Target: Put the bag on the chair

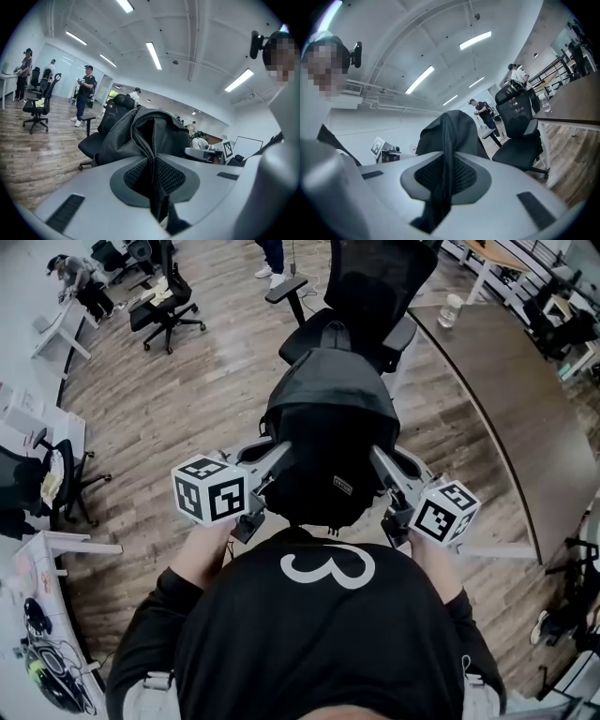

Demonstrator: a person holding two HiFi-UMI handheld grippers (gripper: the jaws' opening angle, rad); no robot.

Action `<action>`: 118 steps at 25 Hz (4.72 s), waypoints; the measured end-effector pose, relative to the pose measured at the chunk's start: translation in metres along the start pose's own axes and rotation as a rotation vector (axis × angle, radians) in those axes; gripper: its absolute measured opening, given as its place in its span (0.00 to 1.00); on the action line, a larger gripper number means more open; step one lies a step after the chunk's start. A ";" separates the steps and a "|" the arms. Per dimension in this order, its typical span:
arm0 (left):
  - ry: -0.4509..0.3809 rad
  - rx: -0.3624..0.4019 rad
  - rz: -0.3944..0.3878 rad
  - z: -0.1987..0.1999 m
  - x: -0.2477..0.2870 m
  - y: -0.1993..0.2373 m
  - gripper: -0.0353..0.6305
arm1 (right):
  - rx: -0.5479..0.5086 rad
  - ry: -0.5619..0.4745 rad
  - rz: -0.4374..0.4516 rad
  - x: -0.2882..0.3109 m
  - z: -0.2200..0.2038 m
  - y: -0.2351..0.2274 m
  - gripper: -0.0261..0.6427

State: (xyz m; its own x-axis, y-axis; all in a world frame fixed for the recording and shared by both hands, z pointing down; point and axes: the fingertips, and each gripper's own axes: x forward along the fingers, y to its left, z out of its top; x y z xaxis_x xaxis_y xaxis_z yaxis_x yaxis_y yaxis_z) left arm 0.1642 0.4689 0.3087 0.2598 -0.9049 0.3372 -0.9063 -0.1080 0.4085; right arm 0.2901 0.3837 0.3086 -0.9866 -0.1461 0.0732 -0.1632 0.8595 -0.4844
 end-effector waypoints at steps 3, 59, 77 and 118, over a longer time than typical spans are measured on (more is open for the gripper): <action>0.000 0.004 -0.007 -0.001 0.002 -0.003 0.11 | -0.003 -0.002 -0.007 -0.003 0.000 -0.001 0.12; 0.253 -0.029 -0.183 0.178 0.314 0.328 0.11 | 0.201 0.047 -0.288 0.309 0.094 -0.299 0.12; 0.276 -0.054 -0.077 0.237 0.448 0.351 0.11 | 0.270 0.063 -0.191 0.346 0.162 -0.441 0.12; 0.366 0.068 -0.289 0.371 0.651 0.468 0.11 | 0.245 -0.045 -0.442 0.467 0.269 -0.615 0.12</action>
State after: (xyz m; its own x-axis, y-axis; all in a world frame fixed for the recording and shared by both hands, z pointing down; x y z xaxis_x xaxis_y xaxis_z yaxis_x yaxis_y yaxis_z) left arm -0.2148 -0.3230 0.4050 0.5937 -0.6307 0.4998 -0.7964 -0.3715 0.4773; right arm -0.0684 -0.3453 0.4063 -0.8214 -0.4955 0.2824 -0.5531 0.5712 -0.6065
